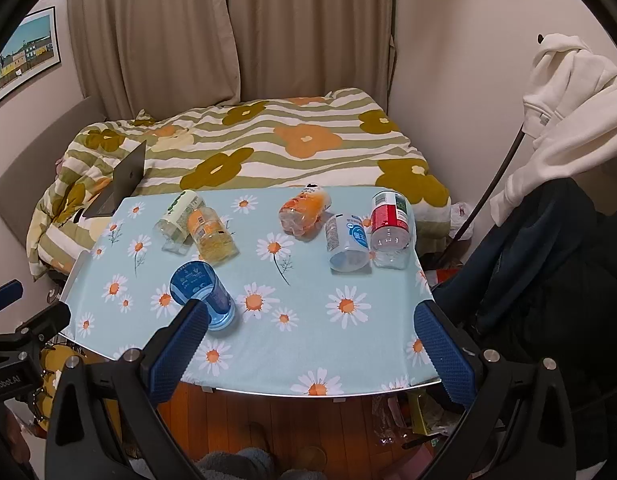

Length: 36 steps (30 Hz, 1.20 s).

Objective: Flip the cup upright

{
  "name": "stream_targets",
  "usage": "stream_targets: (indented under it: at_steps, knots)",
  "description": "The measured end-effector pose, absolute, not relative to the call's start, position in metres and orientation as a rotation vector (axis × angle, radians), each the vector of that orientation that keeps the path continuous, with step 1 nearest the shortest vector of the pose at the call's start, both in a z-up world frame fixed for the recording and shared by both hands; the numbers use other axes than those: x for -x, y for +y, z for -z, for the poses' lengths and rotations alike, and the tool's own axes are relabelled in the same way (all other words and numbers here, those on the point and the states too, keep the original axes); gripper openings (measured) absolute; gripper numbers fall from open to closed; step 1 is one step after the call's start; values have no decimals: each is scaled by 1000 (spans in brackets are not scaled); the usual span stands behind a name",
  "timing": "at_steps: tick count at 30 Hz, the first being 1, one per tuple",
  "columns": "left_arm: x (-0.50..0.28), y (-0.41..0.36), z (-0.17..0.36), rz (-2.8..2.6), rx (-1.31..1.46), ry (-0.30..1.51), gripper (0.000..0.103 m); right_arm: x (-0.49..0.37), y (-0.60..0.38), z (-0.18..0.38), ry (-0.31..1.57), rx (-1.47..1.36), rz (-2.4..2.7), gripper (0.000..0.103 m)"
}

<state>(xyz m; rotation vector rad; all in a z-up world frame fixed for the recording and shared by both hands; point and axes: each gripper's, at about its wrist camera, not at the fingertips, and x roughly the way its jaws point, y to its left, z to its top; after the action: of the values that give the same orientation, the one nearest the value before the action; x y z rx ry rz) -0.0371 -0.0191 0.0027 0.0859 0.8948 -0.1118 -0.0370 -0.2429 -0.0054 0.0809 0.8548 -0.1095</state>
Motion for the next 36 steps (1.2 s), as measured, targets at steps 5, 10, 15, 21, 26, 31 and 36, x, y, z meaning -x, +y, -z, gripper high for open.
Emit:
stream_targets:
  at_steps: [5, 10, 15, 21, 26, 31, 36]
  knots:
    - [37, -19, -2, 114, -85, 896, 103, 37, -243, 6, 857, -80, 110, 102]
    - [37, -19, -2, 114, -86, 896, 103, 37, -243, 5, 854, -79, 110, 102]
    - [37, -18, -3, 113, -89, 896, 103, 36, -243, 5, 854, -78, 112, 103]
    - [37, -18, -3, 115, -87, 896, 103, 36, -243, 5, 854, -79, 112, 102]
    - [38, -18, -1, 114, -89, 904, 103, 36, -243, 5, 853, -78, 112, 102]
    - [38, -17, 0, 114, -90, 900, 103, 37, -243, 5, 852, -77, 112, 102]
    - [38, -17, 0, 114, -89, 898, 103, 37, -243, 5, 851, -77, 112, 102]
